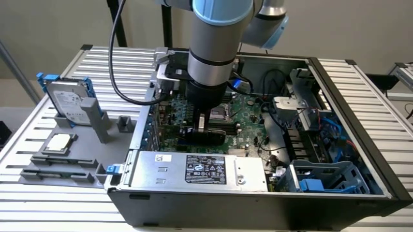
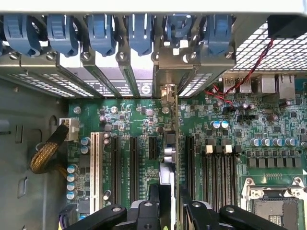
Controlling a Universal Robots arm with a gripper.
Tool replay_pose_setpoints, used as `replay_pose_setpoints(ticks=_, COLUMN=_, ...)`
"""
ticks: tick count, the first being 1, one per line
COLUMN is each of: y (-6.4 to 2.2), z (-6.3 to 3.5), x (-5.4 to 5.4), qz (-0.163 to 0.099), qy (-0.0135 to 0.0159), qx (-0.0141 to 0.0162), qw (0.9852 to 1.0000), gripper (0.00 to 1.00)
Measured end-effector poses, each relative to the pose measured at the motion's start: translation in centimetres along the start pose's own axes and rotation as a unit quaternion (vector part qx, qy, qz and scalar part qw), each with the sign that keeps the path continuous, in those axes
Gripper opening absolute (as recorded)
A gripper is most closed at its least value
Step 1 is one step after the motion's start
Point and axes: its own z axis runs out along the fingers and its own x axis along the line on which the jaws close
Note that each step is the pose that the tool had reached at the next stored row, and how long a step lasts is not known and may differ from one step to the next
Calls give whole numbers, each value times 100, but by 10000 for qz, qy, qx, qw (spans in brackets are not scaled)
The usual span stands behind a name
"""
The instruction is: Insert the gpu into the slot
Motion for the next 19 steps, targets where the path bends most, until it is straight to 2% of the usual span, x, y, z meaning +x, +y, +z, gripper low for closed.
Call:
replay_pose_setpoints(ticks=2, y=0, z=8, x=-2, qz=-1, qy=-10, qx=3, qw=10000, gripper=26)
replay_pose_setpoints(ticks=4, y=1, z=-22, x=-2, qz=-3, qy=-4, qx=3, qw=10000, gripper=27)
replay_pose_setpoints(ticks=5, y=4, z=-59, x=-2, qz=-3, qy=-1, qx=1, qw=10000, gripper=34)
replay_pose_setpoints(ticks=13, y=32, z=-408, x=-15, qz=-3, qy=7, qx=1, qw=10000, gripper=34)
replay_pose_setpoints(ticks=15, y=52, z=-444, x=-16, qz=-3, qy=8, qx=1, qw=10000, gripper=32)
replay_pose_setpoints(ticks=17, y=101, z=-444, x=-13, qz=-5, qy=10, qx=0, qw=10000, gripper=19)
replay_pose_setpoints(ticks=18, y=125, z=-442, x=-13, qz=-5, qy=13, qx=-12, qw=10000, gripper=19)
replay_pose_setpoints(ticks=19, y=141, z=-440, x=-13, qz=-4, qy=19, qx=-50, qw=10000, gripper=13)
